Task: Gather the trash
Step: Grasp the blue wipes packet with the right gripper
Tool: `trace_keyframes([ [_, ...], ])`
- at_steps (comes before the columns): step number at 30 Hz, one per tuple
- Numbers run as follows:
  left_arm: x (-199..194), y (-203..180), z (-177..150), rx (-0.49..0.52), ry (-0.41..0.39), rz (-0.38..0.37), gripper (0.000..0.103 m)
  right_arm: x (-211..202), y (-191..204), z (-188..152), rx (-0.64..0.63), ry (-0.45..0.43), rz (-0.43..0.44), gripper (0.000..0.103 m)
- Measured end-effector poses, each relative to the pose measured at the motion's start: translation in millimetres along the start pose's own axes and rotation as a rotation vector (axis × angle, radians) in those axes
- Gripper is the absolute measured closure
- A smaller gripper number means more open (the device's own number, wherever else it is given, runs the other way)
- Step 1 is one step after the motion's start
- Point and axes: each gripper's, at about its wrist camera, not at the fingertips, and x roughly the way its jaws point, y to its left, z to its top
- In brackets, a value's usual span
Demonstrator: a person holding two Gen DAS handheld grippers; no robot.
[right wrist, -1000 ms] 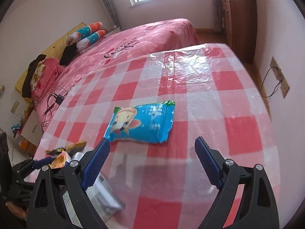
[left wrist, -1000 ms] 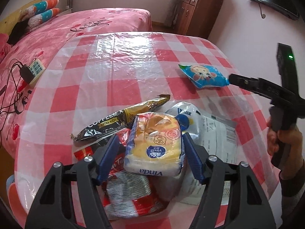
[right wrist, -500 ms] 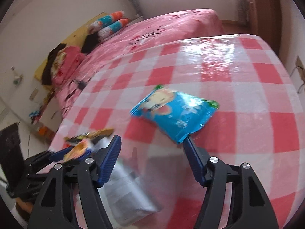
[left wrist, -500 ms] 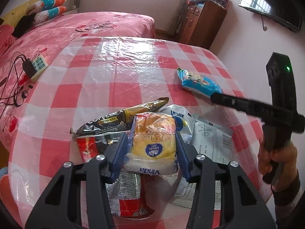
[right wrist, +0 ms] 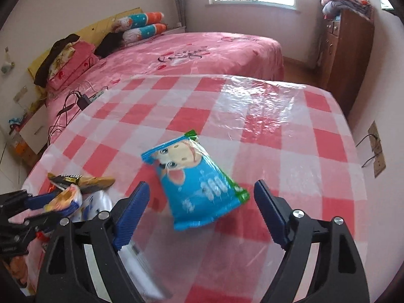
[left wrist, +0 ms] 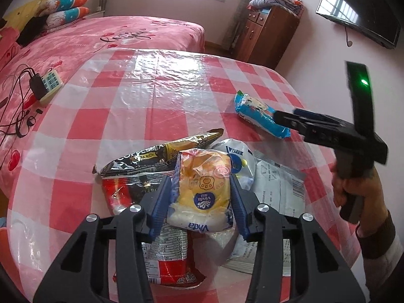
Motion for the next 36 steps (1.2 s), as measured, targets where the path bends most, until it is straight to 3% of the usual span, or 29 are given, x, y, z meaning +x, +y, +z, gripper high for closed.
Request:
trace_keyframes([
  [3, 3, -1, 0, 0.013, 0.003, -0.003, 0.051, 16, 3, 6, -0.004, 0.020, 0.032, 0.019],
  [11, 7, -3, -2, 0.042, -0.009, 0.004, 0.049, 33, 12, 7, -0.008, 0.033, -0.008, 0.020],
  [14, 5, -1, -3, 0.024, -0.020, 0.000, 0.052, 34, 13, 3, -0.023, 0.032, -0.052, 0.035],
  [17, 3, 1, -4, -0.002, -0.029, -0.010, 0.055, 31, 12, 1, -0.019, 0.023, -0.062, 0.042],
  [23, -2, 5, -4, -0.022, -0.046, -0.027, 0.065, 23, 12, -5, 0.007, 0.005, -0.061, 0.049],
  [36, -19, 16, -13, -0.075, -0.080, -0.063, 0.070, -10, 16, -28, 0.079, -0.056, -0.072, 0.055],
])
